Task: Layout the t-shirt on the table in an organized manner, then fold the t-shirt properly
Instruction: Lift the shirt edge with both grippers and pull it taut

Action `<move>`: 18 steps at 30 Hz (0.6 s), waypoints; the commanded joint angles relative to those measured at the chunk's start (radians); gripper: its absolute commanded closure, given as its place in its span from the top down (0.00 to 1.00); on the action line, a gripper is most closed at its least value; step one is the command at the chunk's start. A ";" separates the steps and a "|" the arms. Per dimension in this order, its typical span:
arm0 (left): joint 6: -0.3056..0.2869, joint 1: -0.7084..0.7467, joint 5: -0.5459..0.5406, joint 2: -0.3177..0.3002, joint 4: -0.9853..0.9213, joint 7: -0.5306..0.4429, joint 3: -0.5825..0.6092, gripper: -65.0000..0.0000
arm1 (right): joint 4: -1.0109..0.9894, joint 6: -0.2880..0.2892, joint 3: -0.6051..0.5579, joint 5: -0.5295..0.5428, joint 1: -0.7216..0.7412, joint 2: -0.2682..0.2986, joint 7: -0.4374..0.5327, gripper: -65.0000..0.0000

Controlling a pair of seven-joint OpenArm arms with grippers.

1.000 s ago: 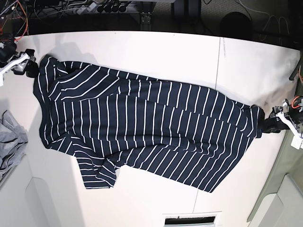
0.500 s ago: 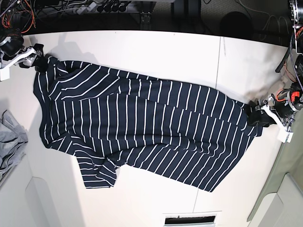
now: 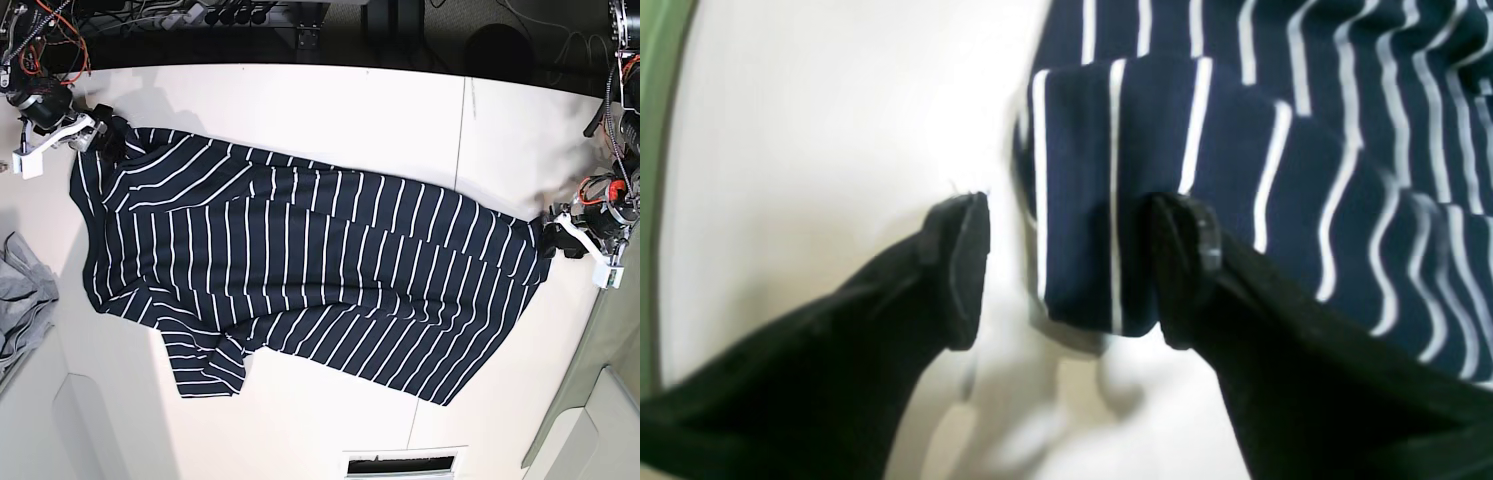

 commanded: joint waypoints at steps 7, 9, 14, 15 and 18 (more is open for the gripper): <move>0.011 -0.027 -0.012 0.005 0.011 -0.027 -0.007 0.62 | 0.012 0.011 -0.078 0.022 0.005 0.013 0.003 0.69; 0.011 -0.027 -0.013 0.020 0.011 -0.024 -0.007 0.62 | 0.012 0.011 -0.085 0.023 0.006 0.013 0.004 0.69; 0.011 -0.026 -0.011 0.071 0.000 -0.005 -0.005 0.62 | 0.012 0.011 -0.086 0.023 0.005 0.013 0.001 0.69; 0.011 -0.026 -0.009 0.077 -0.008 -0.004 -0.005 0.62 | 0.012 0.011 -0.086 0.023 0.005 0.013 0.000 0.69; 0.011 -0.026 -0.008 0.092 -0.039 -0.004 -0.005 0.62 | 0.012 0.011 -0.086 0.036 0.005 0.013 -0.008 0.67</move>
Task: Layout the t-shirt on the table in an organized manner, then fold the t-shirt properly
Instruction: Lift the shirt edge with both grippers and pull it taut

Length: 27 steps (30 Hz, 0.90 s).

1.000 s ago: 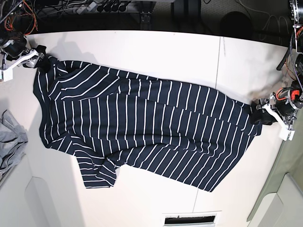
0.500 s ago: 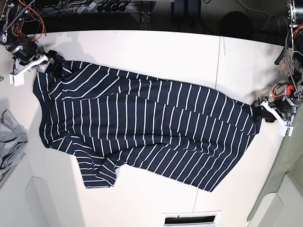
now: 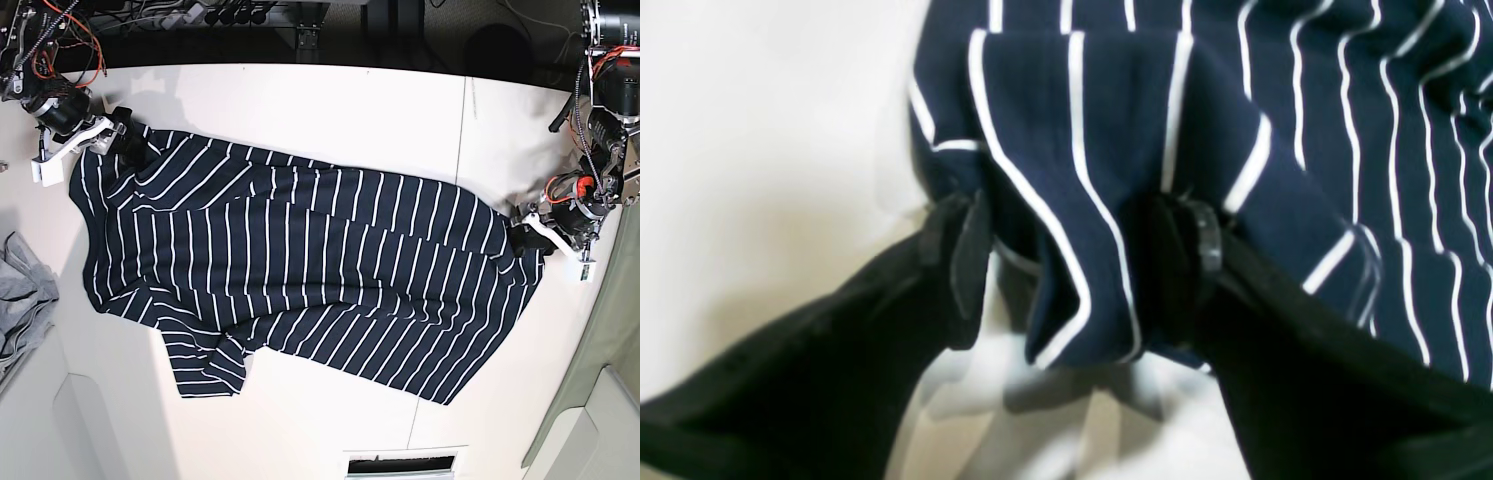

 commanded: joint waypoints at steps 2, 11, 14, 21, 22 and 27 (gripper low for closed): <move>0.001 -0.013 0.002 -0.009 -0.008 0.005 -0.004 0.55 | 0.011 0.007 0.000 0.013 0.005 0.013 -0.011 0.56; -0.155 -0.014 -0.012 -0.040 0.002 0.051 -0.004 0.00 | 0.014 0.008 0.002 0.021 0.012 0.020 -0.010 0.00; -0.155 0.008 -0.117 -0.076 0.031 0.143 -0.005 0.00 | 0.014 0.016 0.003 0.015 0.012 0.039 -0.042 0.00; -0.155 0.167 -0.205 -0.173 0.178 0.169 -0.005 0.00 | 0.014 0.018 0.003 0.015 0.012 0.146 -0.072 0.00; -0.155 0.195 -0.206 -0.184 0.206 0.169 -0.005 0.00 | 0.014 0.018 0.003 0.015 0.010 0.163 -0.082 0.00; -0.155 0.334 -0.226 -0.213 0.333 0.188 -0.018 0.00 | 0.014 0.019 0.003 0.015 0.006 0.234 -0.137 0.00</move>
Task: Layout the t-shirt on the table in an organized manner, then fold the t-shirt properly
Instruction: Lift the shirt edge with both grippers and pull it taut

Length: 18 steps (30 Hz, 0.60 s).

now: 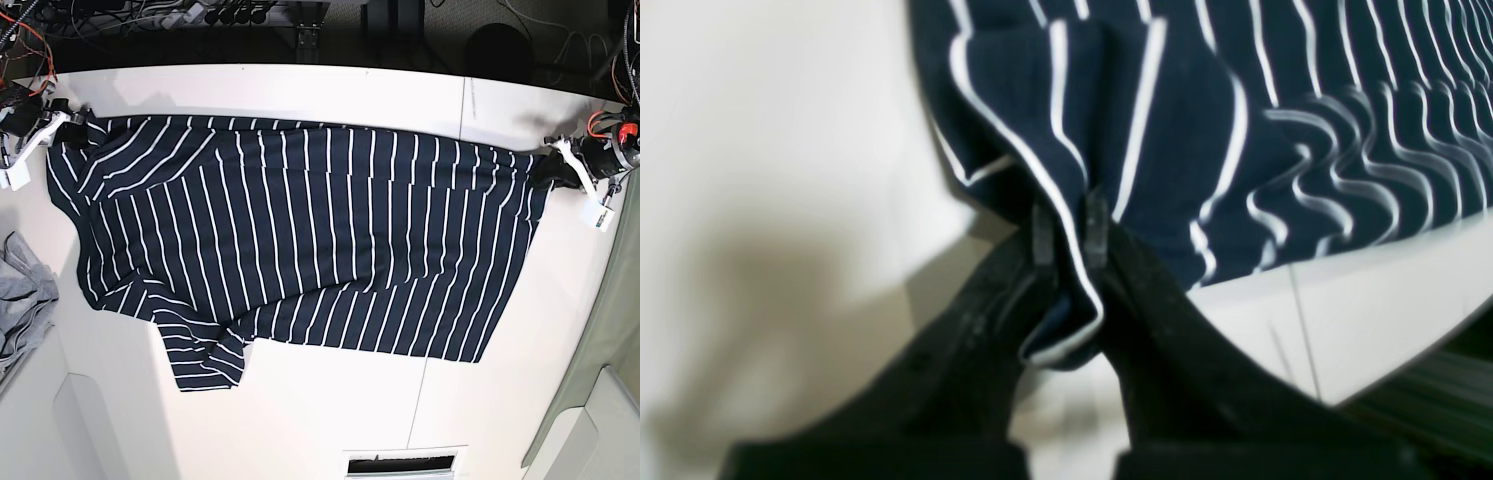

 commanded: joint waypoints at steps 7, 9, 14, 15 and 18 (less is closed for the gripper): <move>0.002 0.203 -0.047 -0.016 0.174 0.024 -0.158 0.00 | 0.016 0.003 0.008 0.029 -0.071 0.107 0.001 0.00; 0.002 0.262 -0.047 -0.010 0.213 0.024 -0.201 0.00 | 0.016 0.003 0.008 0.040 -0.105 0.125 0.008 0.00; 0.002 0.322 -0.050 -0.005 0.268 0.019 -0.219 0.00 | 0.016 0.003 0.008 0.043 -0.150 0.139 0.077 0.00; 0.002 0.322 -0.050 0.004 0.268 0.019 -0.219 0.00 | 0.016 0.003 0.008 0.043 -0.149 0.139 0.079 0.00; 0.002 0.322 -0.046 0.035 0.268 0.019 -0.219 0.00 | 0.016 0.003 0.008 0.043 -0.148 0.137 0.080 0.00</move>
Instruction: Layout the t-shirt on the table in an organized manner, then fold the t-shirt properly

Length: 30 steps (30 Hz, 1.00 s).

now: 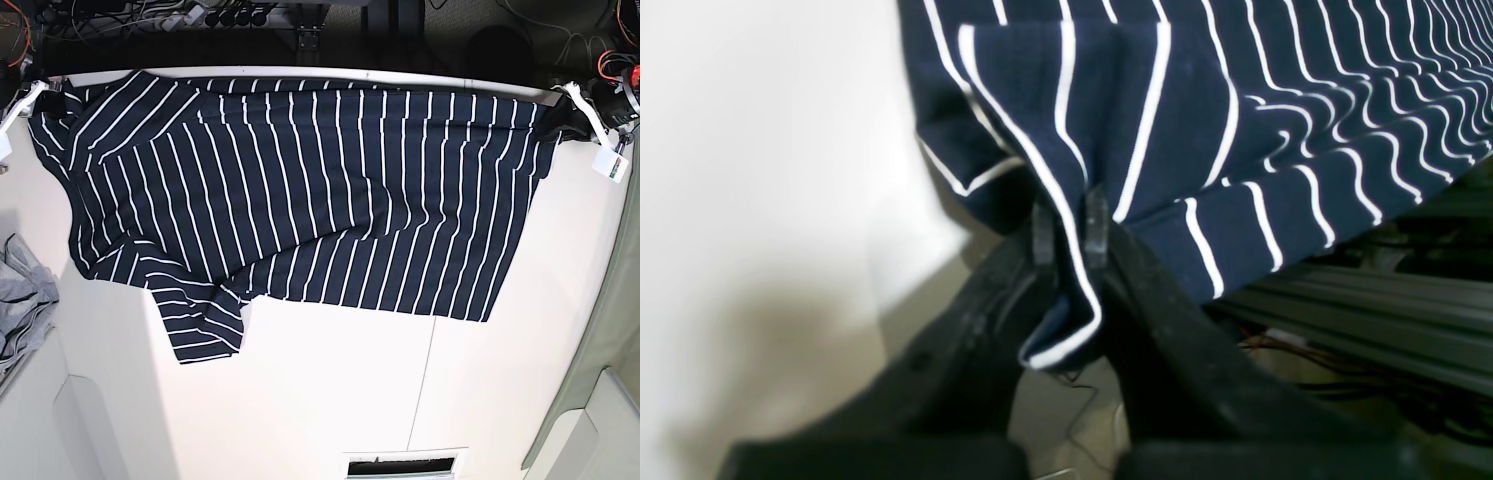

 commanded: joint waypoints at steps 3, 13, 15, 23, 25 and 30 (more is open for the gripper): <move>0.010 0.000 -0.002 0.009 0.010 -0.014 -0.014 0.00 | 0.013 -0.012 0.013 -0.008 0.011 0.030 0.019 0.00; 0.010 0.000 -0.004 0.029 0.024 0.024 -0.060 0.29 | 0.024 -0.014 0.049 -0.018 0.011 0.030 0.030 0.49; 0.010 0.002 -0.017 0.029 0.061 0.055 -0.110 0.29 | 0.041 -0.014 0.098 -0.018 0.011 0.030 0.031 0.49; 0.010 -0.001 -0.135 0.010 0.243 0.100 -0.194 0.29 | 0.055 -0.032 0.216 -0.049 0.056 0.029 0.184 0.49; 0.010 0.000 -0.135 0.010 0.279 0.098 -0.176 0.29 | 0.043 -0.043 0.203 -0.069 0.109 0.029 0.192 0.49; 0.010 -0.023 -0.124 0.010 0.304 0.098 -0.081 0.34 | -0.036 -0.055 0.119 -0.146 0.297 0.028 0.227 0.49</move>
